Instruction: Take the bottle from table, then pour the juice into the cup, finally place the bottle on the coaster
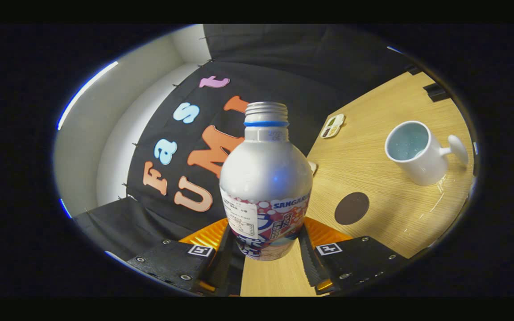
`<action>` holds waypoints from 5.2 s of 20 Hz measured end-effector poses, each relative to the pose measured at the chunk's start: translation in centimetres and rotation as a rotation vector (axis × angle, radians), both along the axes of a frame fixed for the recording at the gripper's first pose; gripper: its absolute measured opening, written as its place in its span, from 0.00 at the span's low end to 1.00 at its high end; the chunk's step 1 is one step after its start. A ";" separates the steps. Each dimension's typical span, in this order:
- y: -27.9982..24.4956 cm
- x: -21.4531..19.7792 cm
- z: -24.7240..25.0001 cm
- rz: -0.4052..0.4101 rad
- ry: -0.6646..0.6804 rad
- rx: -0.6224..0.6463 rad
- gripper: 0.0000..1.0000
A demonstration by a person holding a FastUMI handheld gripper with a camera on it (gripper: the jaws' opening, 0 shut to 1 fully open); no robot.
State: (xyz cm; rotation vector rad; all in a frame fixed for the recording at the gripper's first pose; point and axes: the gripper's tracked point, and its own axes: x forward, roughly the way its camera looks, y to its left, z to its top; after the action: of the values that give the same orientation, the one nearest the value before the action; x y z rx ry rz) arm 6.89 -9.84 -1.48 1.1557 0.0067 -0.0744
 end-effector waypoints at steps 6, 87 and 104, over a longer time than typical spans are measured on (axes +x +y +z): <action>-1.6 -0.2 -0.8 -0.024 -0.004 0.215 0.69; -5.0 3.0 1.3 -0.183 -0.075 0.986 0.71; -5.8 3.1 2.2 -0.201 -0.157 1.085 0.71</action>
State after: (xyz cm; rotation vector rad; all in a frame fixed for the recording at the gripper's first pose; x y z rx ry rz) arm 10.01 -15.59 0.68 2.2424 -0.2344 -0.1682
